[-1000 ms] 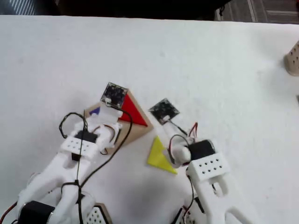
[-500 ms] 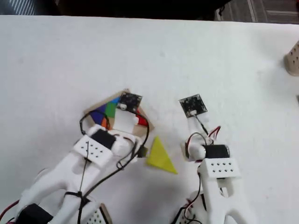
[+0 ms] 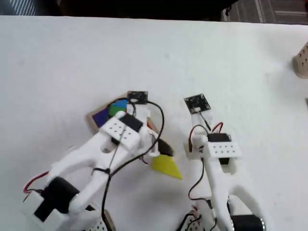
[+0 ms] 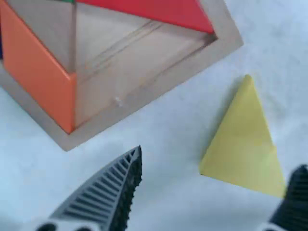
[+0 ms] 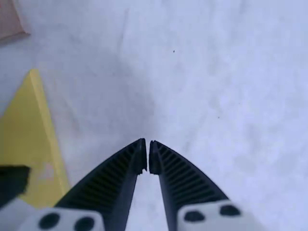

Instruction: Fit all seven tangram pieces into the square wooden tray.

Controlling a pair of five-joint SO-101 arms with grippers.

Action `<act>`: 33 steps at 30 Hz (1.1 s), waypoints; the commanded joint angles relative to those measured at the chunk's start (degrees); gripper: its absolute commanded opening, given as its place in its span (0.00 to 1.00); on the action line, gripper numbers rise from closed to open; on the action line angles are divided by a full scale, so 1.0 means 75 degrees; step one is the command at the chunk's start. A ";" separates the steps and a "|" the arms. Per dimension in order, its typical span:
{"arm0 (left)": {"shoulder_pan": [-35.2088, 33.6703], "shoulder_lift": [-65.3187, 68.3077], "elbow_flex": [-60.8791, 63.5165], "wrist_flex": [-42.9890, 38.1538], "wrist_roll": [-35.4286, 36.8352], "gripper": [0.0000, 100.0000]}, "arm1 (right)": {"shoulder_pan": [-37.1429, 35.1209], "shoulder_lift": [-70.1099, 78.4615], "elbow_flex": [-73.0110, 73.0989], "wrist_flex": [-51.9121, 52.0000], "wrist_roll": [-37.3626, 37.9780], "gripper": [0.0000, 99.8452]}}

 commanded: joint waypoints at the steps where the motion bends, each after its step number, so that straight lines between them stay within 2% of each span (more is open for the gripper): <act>1: 0.0779 0.0147 -0.0469 0.0223 0.0926 0.71 | 0.0182 0.0252 -0.0516 -0.0076 -0.0070 0.02; 4: 0.1272 0.0147 -0.0363 0.0328 0.0938 0.70 | 0.0311 0.0275 -0.0527 -0.0088 -0.0070 0.02; 7: 0.1330 0.0205 -0.0258 0.0141 0.0797 0.63 | 0.0334 0.0275 -0.0527 -0.0053 -0.0070 0.02; 10: 0.1319 0.0205 -0.0035 -0.0293 0.0070 0.50 | 0.0358 0.0275 -0.0527 -0.0041 -0.0059 0.02; 13: 0.1307 0.0205 0.0188 -0.0785 -0.0234 0.34 | 0.0416 0.0264 -0.0539 0.0100 -0.0012 0.02; 16: 0.1225 0.0205 0.0246 -0.1078 -0.0563 0.27 | 0.0428 0.0264 -0.0539 0.0100 -0.0012 0.02; 19: 0.1225 0.0205 0.0246 -0.1137 -0.0680 0.28 | 0.0545 0.0264 -0.0551 0.0100 0.0000 0.02; 25: 0.1530 0.0229 0.0422 -0.1242 -0.0234 0.42 | 0.0697 0.0264 -0.0680 0.0111 0.0000 0.02; 29: 0.1893 0.0229 0.0469 -0.1242 0.0129 0.42 | 0.0697 0.0264 -0.0680 0.0193 0.0223 0.02; 33: 0.1506 0.0674 0.0340 -0.1407 0.0270 0.42 | 0.0697 0.0264 -0.0692 0.0252 0.0340 0.02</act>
